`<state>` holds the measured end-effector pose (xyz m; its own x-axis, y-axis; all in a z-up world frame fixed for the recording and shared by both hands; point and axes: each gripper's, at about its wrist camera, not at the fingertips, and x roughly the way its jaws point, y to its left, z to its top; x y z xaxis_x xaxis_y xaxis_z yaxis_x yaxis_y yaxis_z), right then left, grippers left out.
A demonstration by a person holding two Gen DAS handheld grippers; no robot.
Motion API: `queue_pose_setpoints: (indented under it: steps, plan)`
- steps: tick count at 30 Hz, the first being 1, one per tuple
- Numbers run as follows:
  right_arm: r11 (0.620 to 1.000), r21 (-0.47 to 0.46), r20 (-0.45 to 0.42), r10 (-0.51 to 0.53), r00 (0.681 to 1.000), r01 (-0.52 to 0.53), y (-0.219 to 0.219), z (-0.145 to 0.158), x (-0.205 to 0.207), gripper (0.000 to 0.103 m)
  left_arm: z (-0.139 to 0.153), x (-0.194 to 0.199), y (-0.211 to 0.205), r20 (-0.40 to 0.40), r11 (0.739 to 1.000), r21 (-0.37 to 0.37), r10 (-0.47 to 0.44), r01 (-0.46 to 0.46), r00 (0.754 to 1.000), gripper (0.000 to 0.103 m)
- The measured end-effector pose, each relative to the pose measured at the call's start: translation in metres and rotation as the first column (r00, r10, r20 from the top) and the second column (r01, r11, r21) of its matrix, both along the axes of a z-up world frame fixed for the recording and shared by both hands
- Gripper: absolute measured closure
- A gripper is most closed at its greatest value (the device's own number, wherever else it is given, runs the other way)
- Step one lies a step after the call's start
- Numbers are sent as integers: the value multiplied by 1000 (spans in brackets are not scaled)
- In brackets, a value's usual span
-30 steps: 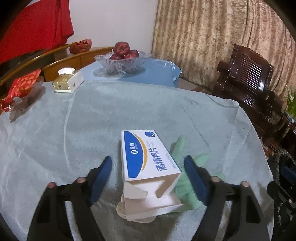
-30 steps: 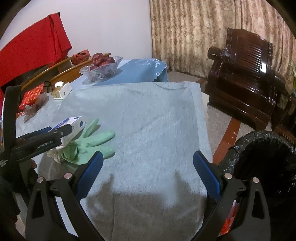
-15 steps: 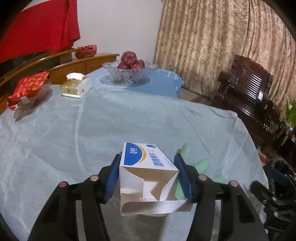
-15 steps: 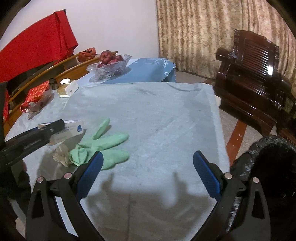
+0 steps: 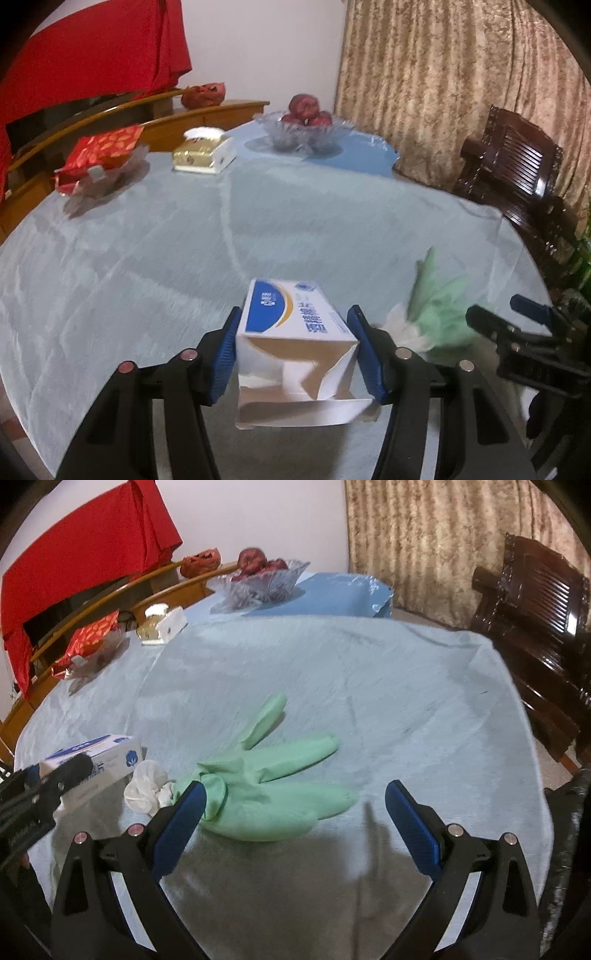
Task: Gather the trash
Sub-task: 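Grasp the white alcohol-pads box with the left gripper while the right gripper grasps the green glove, then lift the box and glove and carry both over the bin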
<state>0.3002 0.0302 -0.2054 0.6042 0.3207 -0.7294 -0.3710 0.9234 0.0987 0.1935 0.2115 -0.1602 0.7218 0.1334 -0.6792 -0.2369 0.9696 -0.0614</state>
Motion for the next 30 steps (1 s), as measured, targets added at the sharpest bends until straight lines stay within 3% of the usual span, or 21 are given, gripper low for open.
queue_pose_setpoints:
  steps: [3, 8, 15, 16, 19, 30]
  plan:
    - [1000, -6, -20, 9, 1000, -9, 6, -6, 4, 9, -10, -1, 4, -26, 1000, -4, 2, -2, 1000, 49]
    - [999, -20, -68, 32, 997, -34, 13, -18, 7, 27, -27, 0, 8, -68, 999, -33, 3, -5, 998, 49]
    - [994, -26, -80, 104, 991, -106, 22, -17, 3, 79, -34, 5, 8, -98, 999, -46, -4, -1, 995, 49]
    - [993, -21, -72, 113, 991, -115, 23, -15, 2, 83, -34, 5, 9, -96, 999, -52, -2, -3, 995, 50]
    - [991, 21, -67, 137, 988, -135, 22, -7, -2, 88, -29, 4, 10, -81, 998, -67, 7, -13, 997, 50]
    - [990, 62, 35, 125, 992, -127, -2, 44, -22, 90, 15, -5, -12, 15, 997, -67, -38, 38, 999, 50]
